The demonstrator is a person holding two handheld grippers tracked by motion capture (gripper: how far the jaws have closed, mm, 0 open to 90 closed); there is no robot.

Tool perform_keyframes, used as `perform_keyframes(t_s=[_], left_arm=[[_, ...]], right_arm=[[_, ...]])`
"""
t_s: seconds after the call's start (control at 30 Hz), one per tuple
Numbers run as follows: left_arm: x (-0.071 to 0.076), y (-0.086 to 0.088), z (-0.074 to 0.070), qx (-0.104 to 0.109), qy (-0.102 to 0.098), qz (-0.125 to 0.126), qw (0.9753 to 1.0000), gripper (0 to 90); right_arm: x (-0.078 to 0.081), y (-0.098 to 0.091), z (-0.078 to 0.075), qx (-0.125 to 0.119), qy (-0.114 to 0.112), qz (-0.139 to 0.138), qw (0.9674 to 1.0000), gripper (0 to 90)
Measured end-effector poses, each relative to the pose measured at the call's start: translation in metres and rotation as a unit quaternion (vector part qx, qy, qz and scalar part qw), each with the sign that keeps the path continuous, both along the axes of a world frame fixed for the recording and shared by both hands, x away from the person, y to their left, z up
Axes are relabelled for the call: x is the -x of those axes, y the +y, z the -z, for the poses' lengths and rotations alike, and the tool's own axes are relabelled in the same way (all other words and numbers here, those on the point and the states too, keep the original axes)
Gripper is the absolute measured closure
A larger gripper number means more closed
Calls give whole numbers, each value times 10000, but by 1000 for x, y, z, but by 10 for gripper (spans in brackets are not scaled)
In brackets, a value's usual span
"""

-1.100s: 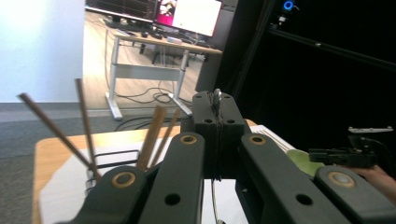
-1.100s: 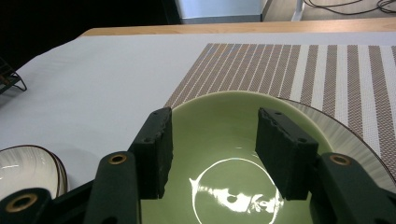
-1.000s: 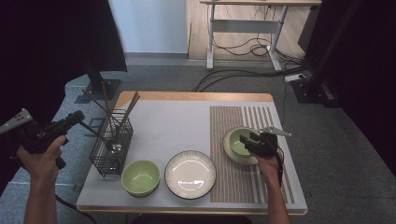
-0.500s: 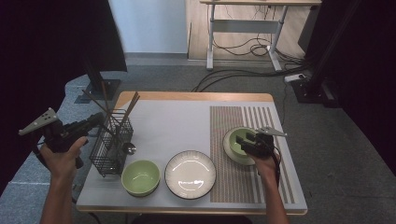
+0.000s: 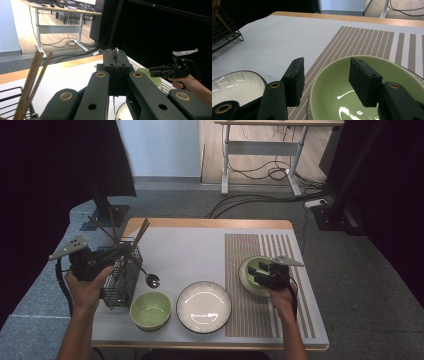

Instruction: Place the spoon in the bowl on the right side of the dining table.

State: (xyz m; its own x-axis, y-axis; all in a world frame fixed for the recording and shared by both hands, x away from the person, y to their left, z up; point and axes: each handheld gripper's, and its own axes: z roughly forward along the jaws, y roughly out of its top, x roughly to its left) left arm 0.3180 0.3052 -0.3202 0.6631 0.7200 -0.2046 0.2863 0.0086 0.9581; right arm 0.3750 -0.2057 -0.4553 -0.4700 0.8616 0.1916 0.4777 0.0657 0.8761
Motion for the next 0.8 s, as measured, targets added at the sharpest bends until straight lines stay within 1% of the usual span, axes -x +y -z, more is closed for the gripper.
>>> perform_keyframes(t_s=[0.17, 0.3, 0.47, 0.6, 0.63, 0.7, 0.8], left_arm=[[-5, -11, 2, -48, 44, 70, 10000, 896], [-8, -20, 2, -35, 73, 144, 9999, 896], [-12, -31, 4, -108, 107, 208, 9997, 896], [-13, -36, 5, -97, 127, 248, 9996, 896], [-14, -37, 5, -95, 133, 263, 9995, 896], [-14, -39, 6, -87, 141, 292, 9994, 896], [-16, -45, 7, -118, 157, 345, 9992, 896]], right_arm=[[2, 3, -3, -10, -43, -60, 10000, 465], [4, 6, -6, -13, -88, -127, 9999, 465], [6, 12, -6, 11, -86, -218, 9997, 466], [7, 17, -6, 49, -99, -292, 9995, 466], [7, 17, -6, 35, -100, -303, 9995, 466], [8, 18, -9, -137, -77, -405, 9991, 466], [10, 20, -13, -172, -132, -434, 9988, 465]])
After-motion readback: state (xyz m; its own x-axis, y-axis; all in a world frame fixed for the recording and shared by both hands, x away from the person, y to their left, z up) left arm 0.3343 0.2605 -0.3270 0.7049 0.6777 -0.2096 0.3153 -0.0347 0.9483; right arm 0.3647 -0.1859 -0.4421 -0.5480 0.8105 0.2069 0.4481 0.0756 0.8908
